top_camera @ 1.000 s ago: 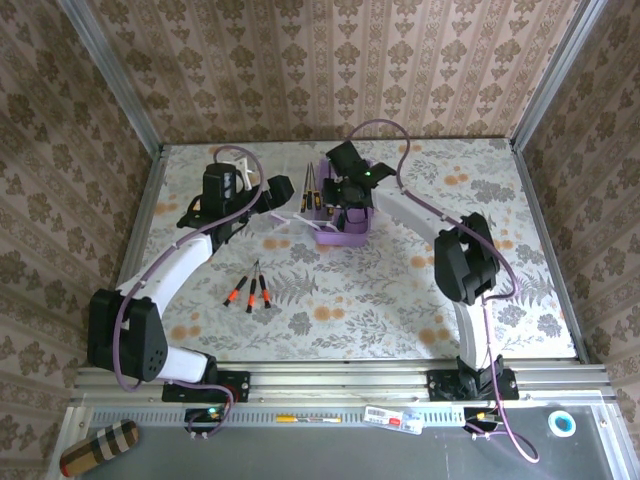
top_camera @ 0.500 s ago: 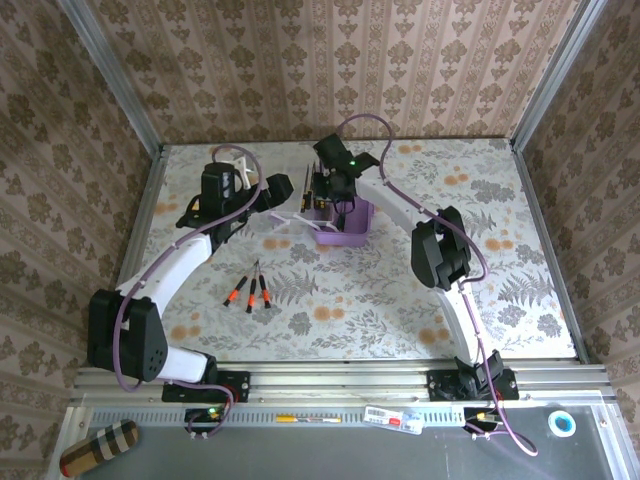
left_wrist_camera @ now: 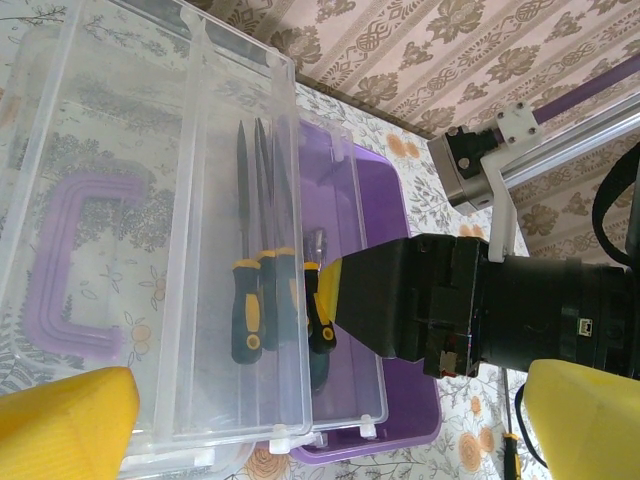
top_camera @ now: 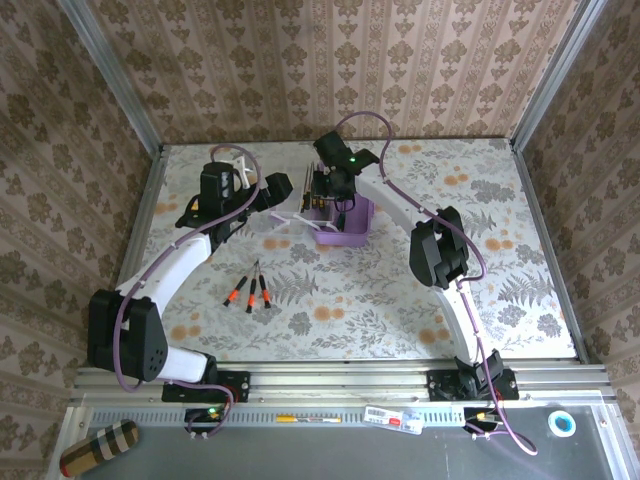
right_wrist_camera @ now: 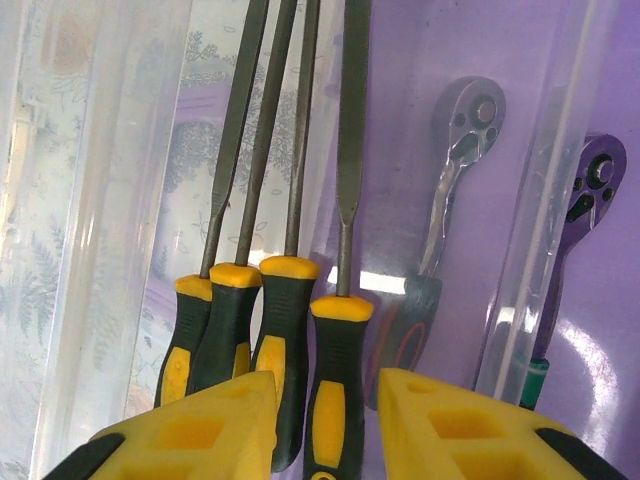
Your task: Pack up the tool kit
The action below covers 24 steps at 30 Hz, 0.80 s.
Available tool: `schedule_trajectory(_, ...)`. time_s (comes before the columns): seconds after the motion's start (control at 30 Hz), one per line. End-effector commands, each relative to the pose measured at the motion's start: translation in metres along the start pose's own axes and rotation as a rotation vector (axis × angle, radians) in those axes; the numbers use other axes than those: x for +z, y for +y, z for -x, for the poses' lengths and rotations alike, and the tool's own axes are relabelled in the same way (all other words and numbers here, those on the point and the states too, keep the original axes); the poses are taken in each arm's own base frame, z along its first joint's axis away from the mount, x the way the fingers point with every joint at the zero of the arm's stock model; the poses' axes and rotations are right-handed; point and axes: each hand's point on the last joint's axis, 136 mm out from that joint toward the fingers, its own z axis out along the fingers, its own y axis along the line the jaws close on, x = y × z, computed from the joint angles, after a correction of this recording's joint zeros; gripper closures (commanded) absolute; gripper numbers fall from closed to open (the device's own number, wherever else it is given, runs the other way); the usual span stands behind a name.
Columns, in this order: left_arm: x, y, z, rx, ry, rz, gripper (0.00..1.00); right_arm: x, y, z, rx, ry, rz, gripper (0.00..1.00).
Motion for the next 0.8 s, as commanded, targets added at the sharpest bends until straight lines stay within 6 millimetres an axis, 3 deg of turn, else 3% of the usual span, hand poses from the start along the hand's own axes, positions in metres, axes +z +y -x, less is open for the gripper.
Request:
schedule_trajectory(0.0,-0.006,-0.008,0.008,0.0,-0.027,-0.035,0.0,-0.035,0.008,0.011,-0.016,-0.029,0.029,0.66)
schedule_trajectory(0.23,-0.004,-0.008,0.006,-0.007,-0.022,-0.042,0.0,-0.084,0.016,0.021,-0.018,-0.105,0.084,0.66)
schedule_trajectory(0.4,-0.005,-0.015,0.004,-0.006,-0.017,-0.061,0.0,-0.11,-0.014,0.008,-0.007,-0.152,0.024,0.65)
schedule_trajectory(0.53,-0.002,-0.025,-0.004,-0.002,0.005,-0.086,0.0,-0.116,-0.074,-0.023,0.05,-0.148,-0.091,0.65)
schedule_trajectory(0.6,0.002,-0.031,-0.011,0.001,0.025,-0.101,0.0,-0.114,-0.112,-0.048,0.115,-0.136,-0.134,0.65)
schedule_trajectory(0.67,0.008,-0.04,-0.024,0.0,0.061,-0.125,0.0,-0.112,-0.146,-0.07,0.176,-0.121,-0.186,0.64)
schedule_trajectory(0.77,0.024,-0.061,-0.06,-0.002,0.168,-0.177,0.0,-0.118,-0.217,-0.115,0.295,-0.072,-0.32,0.62)
